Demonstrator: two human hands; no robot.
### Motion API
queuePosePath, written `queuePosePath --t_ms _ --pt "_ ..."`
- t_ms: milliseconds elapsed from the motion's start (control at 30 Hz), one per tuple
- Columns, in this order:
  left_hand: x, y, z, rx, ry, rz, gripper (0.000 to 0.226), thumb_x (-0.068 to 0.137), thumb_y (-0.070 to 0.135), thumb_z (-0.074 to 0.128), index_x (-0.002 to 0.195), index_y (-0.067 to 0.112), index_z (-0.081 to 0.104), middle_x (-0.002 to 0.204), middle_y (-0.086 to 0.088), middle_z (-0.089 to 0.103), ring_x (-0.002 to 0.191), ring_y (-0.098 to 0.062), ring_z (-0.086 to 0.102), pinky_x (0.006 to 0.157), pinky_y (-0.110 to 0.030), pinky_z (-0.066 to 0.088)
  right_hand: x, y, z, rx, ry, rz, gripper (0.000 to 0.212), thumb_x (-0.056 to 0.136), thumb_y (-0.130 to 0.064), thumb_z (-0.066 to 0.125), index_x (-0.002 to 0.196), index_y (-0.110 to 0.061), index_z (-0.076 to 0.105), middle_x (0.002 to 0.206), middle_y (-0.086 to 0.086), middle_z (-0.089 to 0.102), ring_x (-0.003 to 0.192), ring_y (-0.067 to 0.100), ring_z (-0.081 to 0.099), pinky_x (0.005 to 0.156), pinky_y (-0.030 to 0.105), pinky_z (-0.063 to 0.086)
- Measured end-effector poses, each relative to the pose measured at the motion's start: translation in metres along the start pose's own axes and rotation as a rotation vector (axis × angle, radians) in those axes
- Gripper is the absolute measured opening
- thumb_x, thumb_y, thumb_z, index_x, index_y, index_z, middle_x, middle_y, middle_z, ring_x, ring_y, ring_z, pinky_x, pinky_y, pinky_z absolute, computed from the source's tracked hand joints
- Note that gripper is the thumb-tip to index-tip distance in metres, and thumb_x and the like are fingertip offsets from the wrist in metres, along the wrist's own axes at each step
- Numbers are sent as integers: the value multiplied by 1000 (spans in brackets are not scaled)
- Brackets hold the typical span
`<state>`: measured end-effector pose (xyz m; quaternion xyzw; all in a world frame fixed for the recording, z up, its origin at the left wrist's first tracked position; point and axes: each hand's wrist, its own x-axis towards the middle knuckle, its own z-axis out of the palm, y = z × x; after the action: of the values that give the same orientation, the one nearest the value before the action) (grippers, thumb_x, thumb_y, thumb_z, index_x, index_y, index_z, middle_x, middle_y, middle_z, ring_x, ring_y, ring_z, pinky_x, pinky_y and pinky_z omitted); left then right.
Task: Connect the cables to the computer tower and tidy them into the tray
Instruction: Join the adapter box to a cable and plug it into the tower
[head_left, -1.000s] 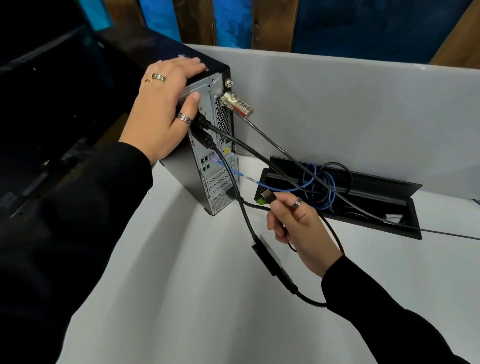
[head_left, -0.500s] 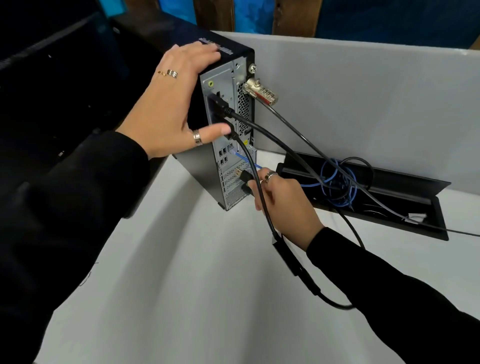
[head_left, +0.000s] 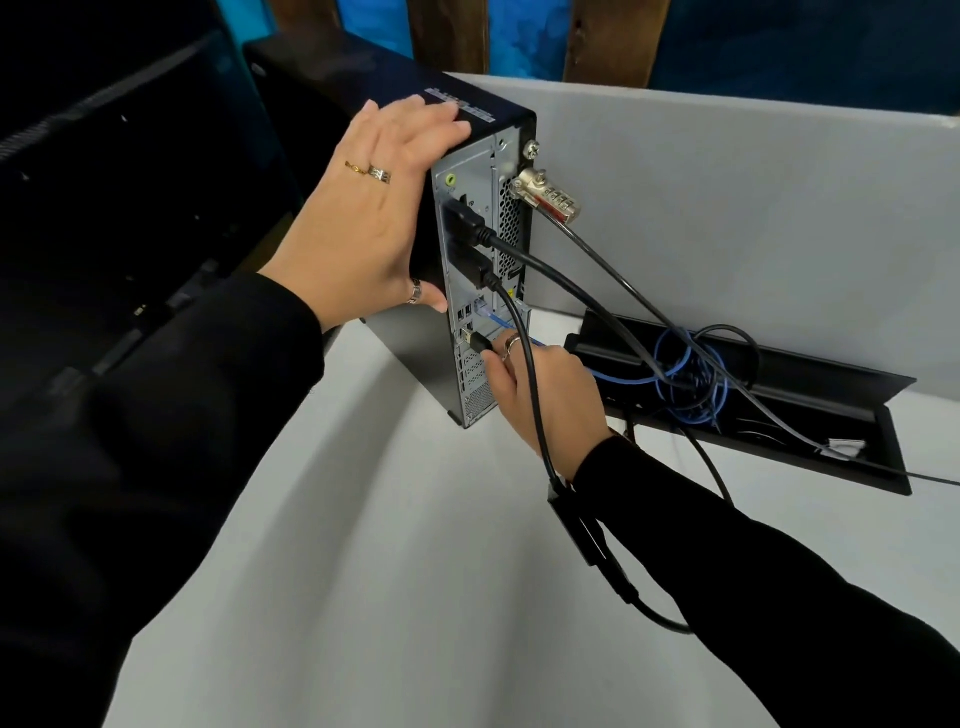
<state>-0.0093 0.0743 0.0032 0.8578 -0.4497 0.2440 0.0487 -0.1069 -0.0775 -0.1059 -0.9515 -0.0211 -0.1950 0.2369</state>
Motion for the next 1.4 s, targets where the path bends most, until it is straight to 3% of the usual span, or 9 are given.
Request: queuePosePath --t_ms 133,200,367,533,800,933,1067,1267,1400 --pt "0 1 1 -19 -4 -6 114 52 61 71 139 2 26 145 -21 33 137 -37 26 115 -47 10 2 -1 7 -34 80 -4 24 91 -25 55 75 -7 61 52 8 59 43 15 37 42 9 13" --pt "-1 2 1 -24 -2 -9 112 54 62 69 138 2 26 145 -21 33 137 -37 27 115 -45 9 2 -2 10 -57 118 -2 23 87 -22 61 69 -8 61 46 7 57 35 19 45 43 9 19" --pt "0 3 1 -34 -9 -24 109 58 68 61 138 3 26 145 -22 34 137 -37 27 115 -46 10 5 -1 9 -38 39 -12 29 94 -28 49 85 -5 64 65 12 65 56 27 62 53 23 36" --pt "0 4 1 -36 -3 -29 108 56 62 67 137 4 26 144 -23 34 136 -39 27 115 -48 12 5 1 14 -70 52 -8 23 73 -20 77 62 -7 63 40 5 56 30 17 52 35 17 39" --pt "-1 6 2 -56 10 -43 102 63 67 56 137 3 27 144 -21 35 136 -37 28 115 -46 11 11 -9 13 -243 -16 -28 37 36 -29 93 48 -15 61 32 -3 47 24 8 44 29 12 32" --pt "-1 6 1 -67 14 -38 103 60 64 61 137 4 27 144 -21 36 136 -37 27 115 -47 12 11 -11 1 -175 -25 -66 19 78 -23 73 77 -5 66 54 7 62 45 18 59 43 21 41" --pt "-3 7 -1 -77 2 -59 110 52 54 76 137 6 27 144 -21 35 137 -36 26 115 -49 12 6 -6 -14 -76 -161 -56 35 100 -31 34 102 -6 58 80 11 60 67 24 54 60 27 39" --pt "-25 38 1 -253 71 -313 106 64 25 81 145 8 15 153 -16 15 143 -27 9 117 -27 6 -31 20 -54 76 -276 -20 25 97 -19 41 112 -12 59 96 9 67 81 23 63 69 29 46" --pt "-66 78 24 -513 59 -548 87 80 20 68 146 15 12 153 -8 15 142 -20 13 116 -33 14 -72 47 -99 196 -167 55 25 94 -19 51 115 -15 64 110 -3 69 91 8 65 85 16 47"
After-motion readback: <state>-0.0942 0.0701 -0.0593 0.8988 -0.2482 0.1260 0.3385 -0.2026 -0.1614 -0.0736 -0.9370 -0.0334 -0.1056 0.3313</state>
